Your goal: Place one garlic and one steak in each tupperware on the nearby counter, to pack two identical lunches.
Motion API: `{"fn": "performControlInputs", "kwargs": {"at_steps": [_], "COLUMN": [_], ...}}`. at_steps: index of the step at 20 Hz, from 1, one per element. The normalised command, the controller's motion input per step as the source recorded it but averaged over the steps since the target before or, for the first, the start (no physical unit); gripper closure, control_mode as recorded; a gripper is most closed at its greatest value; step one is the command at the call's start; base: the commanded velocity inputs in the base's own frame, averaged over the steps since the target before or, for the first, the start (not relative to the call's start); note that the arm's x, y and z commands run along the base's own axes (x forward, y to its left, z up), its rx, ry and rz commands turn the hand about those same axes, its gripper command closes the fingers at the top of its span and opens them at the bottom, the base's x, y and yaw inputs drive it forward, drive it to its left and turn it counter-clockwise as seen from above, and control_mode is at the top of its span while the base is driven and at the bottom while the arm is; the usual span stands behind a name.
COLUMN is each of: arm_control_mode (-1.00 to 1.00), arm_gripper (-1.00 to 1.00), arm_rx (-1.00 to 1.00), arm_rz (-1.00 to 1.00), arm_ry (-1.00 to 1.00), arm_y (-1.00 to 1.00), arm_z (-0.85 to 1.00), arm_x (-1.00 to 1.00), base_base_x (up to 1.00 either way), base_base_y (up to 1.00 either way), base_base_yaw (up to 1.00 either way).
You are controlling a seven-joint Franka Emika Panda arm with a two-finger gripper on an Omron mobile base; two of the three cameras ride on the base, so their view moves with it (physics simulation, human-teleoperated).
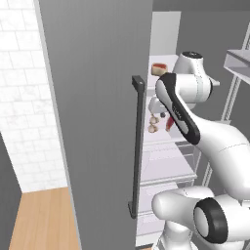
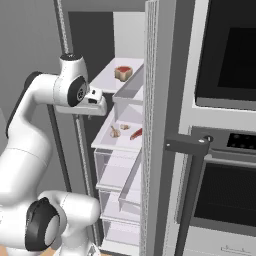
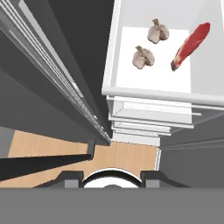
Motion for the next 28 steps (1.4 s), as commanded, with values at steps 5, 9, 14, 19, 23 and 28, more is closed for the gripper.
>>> {"fn": "performControlInputs", "kwargs": {"at_steps": [5, 9, 14, 19, 23, 28], "arm_control_mode": [-1.0, -1.0, -1.0, -1.0, -1.0, -1.0], "arm_gripper": [-1.0, -1.0, -1.0, -1.0, -1.0, -1.0], "arm_rx": [0.0, 0.0, 0.0, 0.0, 0.0, -0.01], "arm_rz": [0.01, 0.0, 0.0, -0.01, -0.08, -0.14], "arm_ry": [0.0, 0.0, -0.27, -0.28, -0.2, -0.26], "arm_y": [0.0, 0.0, -0.08, -0.17, -0.07, -0.13], "arm_z": [-0.02, -0.08, 0.4, 0.98, 1.0, 0.72], "arm_x": [-0.13, 0.01, -0.3, -0.18, 0.0, 0.17], "base_base_x": [0.0, 0.0, 0.0, 0.0, 0.0, 0.0], "base_base_y": [0.0, 0.0, 0.0, 0.0, 0.0, 0.0], "base_base_yaw": [0.0, 0.0, 0.0, 0.0, 0.0, 0.0]}}
